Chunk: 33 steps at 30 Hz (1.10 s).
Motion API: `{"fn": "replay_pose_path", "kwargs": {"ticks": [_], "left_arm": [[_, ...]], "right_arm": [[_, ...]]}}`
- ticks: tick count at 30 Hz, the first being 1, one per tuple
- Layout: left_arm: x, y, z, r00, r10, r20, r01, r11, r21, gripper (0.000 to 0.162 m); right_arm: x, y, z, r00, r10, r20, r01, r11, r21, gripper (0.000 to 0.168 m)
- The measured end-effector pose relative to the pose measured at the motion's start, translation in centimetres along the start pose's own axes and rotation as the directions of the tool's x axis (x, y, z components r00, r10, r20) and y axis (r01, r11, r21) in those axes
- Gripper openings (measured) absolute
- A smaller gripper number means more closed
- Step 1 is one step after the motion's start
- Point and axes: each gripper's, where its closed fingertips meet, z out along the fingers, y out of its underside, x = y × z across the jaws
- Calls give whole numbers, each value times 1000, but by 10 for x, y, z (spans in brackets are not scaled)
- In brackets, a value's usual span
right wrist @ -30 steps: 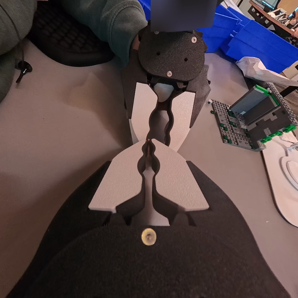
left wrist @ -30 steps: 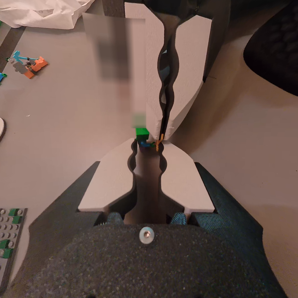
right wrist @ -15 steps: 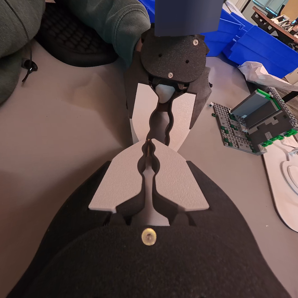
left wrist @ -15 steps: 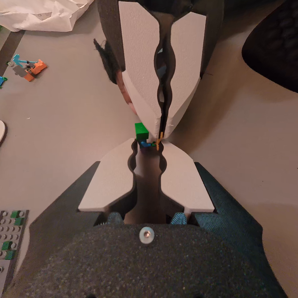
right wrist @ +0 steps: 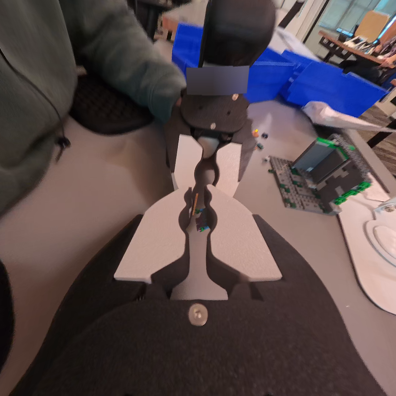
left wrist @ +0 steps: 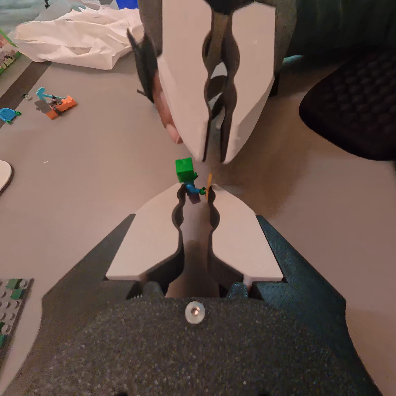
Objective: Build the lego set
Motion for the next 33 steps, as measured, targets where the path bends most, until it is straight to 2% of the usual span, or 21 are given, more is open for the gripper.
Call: {"fn": "replay_pose_path", "kwargs": {"ticks": [5, 12, 18, 25, 33], "left_arm": [[-1, -9, -8, 999, -40, -12, 40, 998, 45, 20], [-3, -31, -31, 985, -142, -94, 157, 969, 190, 19], [8, -42, -40, 976, -142, -163, 180, 952, 246, 18], [20, -46, -39, 983, -81, -166, 121, 963, 243, 13], [22, -44, -36, 992, -28, -124, 56, 972, 228, 12]], "right_arm": [[12, -14, -19, 997, 47, -68, -44, 998, 47, 15], [17, 4, -26, 971, 195, -138, -191, 981, 47, 18], [7, 0, -9, 954, 295, -50, -291, 954, 66, 32], [-1, -16, -3, 953, 303, -3, -301, 947, 114, 15], [-5, -13, -3, 973, 227, -49, -223, 972, 76, 12]]}}
